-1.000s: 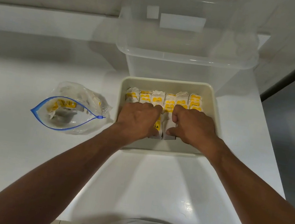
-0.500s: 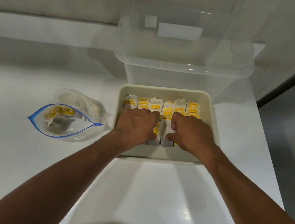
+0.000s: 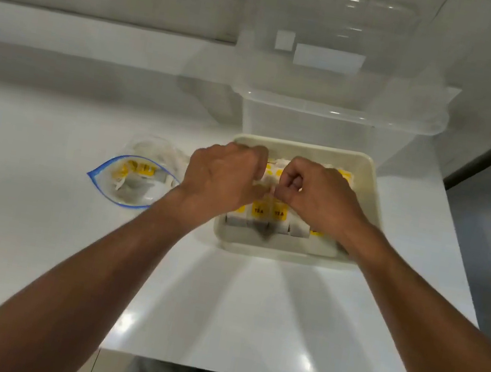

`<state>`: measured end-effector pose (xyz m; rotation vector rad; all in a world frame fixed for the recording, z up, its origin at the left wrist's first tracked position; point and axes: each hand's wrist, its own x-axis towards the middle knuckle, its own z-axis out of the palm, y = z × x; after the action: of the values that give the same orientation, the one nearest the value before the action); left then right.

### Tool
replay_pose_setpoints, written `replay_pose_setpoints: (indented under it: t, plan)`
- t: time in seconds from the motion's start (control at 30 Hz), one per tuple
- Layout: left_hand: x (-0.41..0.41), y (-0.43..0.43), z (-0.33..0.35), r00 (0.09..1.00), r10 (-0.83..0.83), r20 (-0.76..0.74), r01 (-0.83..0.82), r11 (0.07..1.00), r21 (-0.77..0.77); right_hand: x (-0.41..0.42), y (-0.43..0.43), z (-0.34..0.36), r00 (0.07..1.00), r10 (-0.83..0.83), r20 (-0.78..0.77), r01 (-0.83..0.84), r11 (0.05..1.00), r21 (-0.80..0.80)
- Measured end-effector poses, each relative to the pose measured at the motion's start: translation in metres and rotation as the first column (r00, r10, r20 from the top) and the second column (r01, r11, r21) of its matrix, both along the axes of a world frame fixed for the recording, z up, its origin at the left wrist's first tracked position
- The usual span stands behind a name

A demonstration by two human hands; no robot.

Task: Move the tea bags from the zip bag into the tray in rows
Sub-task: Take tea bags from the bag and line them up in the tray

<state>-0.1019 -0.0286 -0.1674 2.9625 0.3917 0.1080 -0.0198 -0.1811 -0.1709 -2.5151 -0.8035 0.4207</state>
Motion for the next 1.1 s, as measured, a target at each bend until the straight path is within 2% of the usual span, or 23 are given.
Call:
replay_pose_setpoints:
  t: [0.13,0.3,0.4,0.53,0.7,0.93,1.1]
  plan:
    - [-0.036,0.034,0.009,0.998,0.054,0.020,-0.052,0.996,-0.073,-0.024,0.030,0.013,1.000,0.021,-0.006,-0.021,0.997,0.072]
    - [-0.085,0.080,-0.001,0.998,0.064,0.015,-0.064,0.998,-0.016,-0.072,0.073,0.021,0.998,0.067,-0.009,-0.065,0.985,0.161]
    - [-0.108,0.111,-0.016,0.997,0.066,-0.042,-0.066,0.998,0.001,-0.101,0.105,0.017,0.994,0.112,0.002,-0.111,0.980,0.167]
    - [-0.119,0.137,-0.038,0.989,0.021,-0.144,-0.025,0.999,-0.028,-0.125,0.146,-0.010,0.993,0.108,0.056,-0.107,0.994,-0.023]
    - [-0.125,0.146,-0.053,0.980,-0.044,-0.196,0.041,0.999,-0.015,-0.137,0.161,-0.035,0.994,0.046,0.103,-0.016,0.962,-0.273]
    - [-0.121,0.151,-0.058,0.980,-0.019,-0.200,-0.008,0.991,-0.135,-0.137,0.157,-0.036,0.986,0.059,0.154,0.000,0.934,-0.357]
    - [-0.100,0.142,-0.057,0.985,0.069,-0.158,-0.073,0.997,-0.024,-0.128,0.170,-0.038,0.978,0.049,0.202,0.024,0.939,-0.343]
